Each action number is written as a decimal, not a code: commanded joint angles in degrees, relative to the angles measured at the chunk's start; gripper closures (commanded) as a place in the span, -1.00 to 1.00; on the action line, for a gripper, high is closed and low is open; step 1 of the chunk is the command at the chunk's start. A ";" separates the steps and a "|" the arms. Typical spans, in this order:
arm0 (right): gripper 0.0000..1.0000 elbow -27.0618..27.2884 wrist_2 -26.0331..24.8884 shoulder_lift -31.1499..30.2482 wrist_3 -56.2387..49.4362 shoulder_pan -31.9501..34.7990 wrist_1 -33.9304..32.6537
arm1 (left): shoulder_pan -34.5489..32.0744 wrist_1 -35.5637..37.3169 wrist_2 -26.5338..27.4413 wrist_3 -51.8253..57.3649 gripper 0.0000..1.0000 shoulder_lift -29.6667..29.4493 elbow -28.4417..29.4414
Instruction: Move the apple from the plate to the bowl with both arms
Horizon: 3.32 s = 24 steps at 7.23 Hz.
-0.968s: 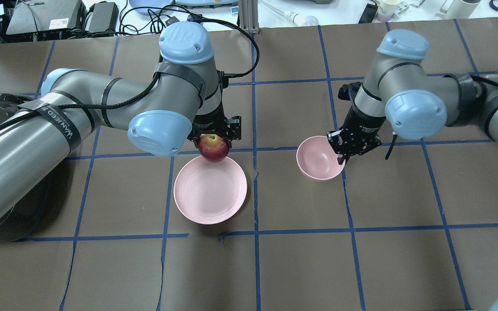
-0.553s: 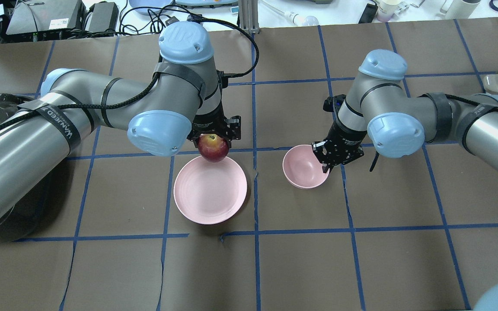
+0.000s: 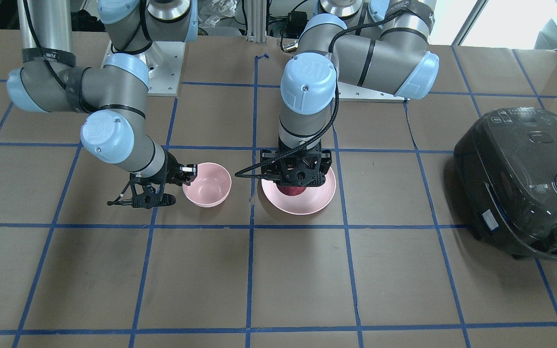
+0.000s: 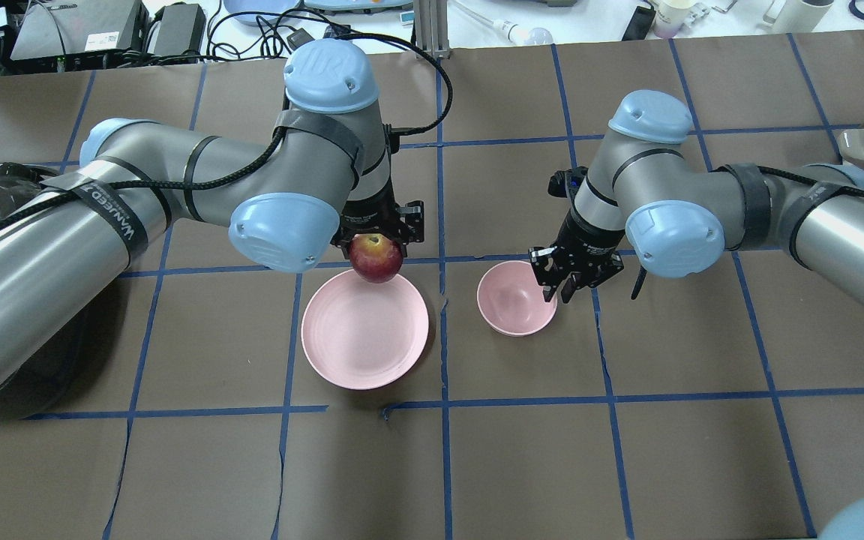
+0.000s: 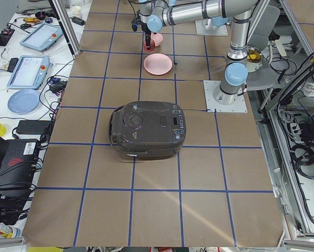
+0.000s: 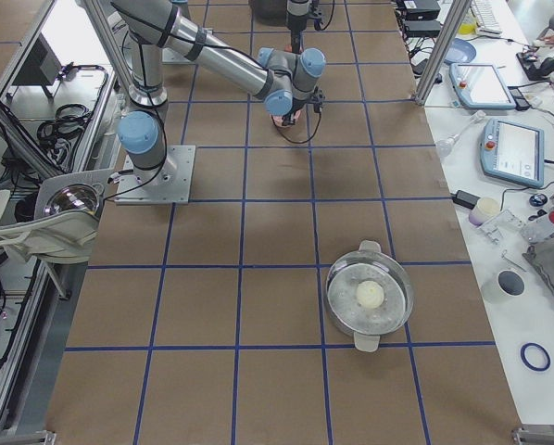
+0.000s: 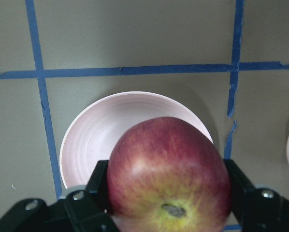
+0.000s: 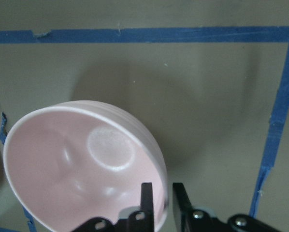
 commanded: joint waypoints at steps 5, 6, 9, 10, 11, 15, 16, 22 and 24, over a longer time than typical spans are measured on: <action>-1.00 -12.42 -9.26 -7.37 -8.00 -14.13 12.43 | -11.03 1.83 -1.14 -18.88 0.27 -6.93 7.84; -1.00 -12.52 -10.51 -8.61 -8.00 -14.14 13.41 | -12.62 1.91 -1.14 -21.25 0.27 -9.13 9.86; -1.00 -12.08 -9.91 -8.71 -8.01 -14.23 14.04 | -15.88 1.83 -2.28 -26.81 0.27 -13.62 14.19; -1.00 -11.56 -9.82 -8.01 -7.57 -14.23 13.78 | -16.06 1.30 -2.37 -26.82 0.27 -13.89 13.84; -1.00 -11.55 -10.77 -8.44 -7.30 -14.32 13.86 | -16.06 1.04 -2.28 -26.38 0.27 -13.90 13.23; -1.00 -11.90 -9.82 -8.35 -7.21 -14.41 13.07 | -15.97 2.53 -3.41 -25.67 0.27 -15.38 10.58; -1.00 -11.82 -9.82 -8.35 -7.21 -14.32 13.07 | -15.97 4.27 -3.86 -25.41 0.27 -16.00 10.93; -1.00 -11.56 -6.85 -8.27 -5.73 -14.41 13.42 | -15.97 5.78 -3.42 -25.23 -1.00 -16.45 11.20; -1.00 -11.64 -6.65 -8.18 -5.72 -14.32 13.25 | -15.89 5.60 -3.42 -25.15 -1.00 -14.70 11.29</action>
